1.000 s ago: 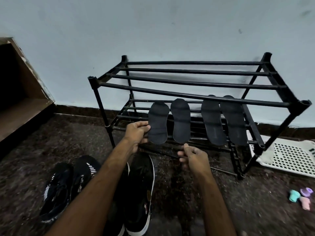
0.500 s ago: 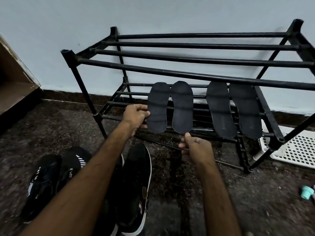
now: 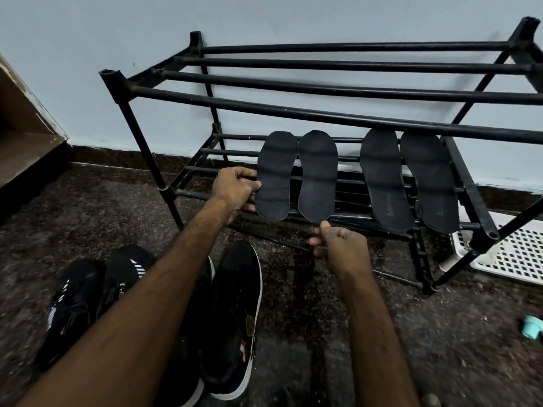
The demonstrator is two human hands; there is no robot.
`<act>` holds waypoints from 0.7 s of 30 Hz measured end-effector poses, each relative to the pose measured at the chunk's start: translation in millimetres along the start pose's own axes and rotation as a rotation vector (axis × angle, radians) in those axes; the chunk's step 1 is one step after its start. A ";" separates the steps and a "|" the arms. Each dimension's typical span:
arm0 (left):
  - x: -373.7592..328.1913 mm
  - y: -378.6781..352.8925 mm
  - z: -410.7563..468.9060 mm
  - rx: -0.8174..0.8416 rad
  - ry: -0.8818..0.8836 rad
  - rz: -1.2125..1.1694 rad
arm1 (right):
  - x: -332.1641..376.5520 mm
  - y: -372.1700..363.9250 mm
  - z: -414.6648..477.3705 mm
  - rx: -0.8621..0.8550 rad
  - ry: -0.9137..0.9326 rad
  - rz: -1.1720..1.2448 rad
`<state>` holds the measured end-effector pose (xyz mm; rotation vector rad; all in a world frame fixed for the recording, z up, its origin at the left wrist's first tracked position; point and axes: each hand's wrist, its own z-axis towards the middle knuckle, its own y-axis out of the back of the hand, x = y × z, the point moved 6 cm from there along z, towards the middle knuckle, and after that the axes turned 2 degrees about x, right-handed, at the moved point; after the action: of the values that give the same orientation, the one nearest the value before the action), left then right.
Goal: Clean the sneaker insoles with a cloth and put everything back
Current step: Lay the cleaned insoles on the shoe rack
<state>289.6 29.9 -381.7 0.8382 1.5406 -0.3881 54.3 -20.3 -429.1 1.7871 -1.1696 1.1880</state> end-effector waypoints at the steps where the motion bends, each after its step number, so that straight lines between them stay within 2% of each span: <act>1: 0.4 0.6 0.3 -0.007 -0.004 0.006 | -0.7 -0.7 -0.5 0.003 0.000 -0.003; 21: 3.3 4.7 8.3 -0.124 -0.064 0.029 | 2.9 -9.6 -6.2 0.021 0.025 0.001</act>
<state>299.0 28.3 -385.2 0.7441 1.4765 -0.2925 61.7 -12.3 -424.8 1.7827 -1.1476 1.2236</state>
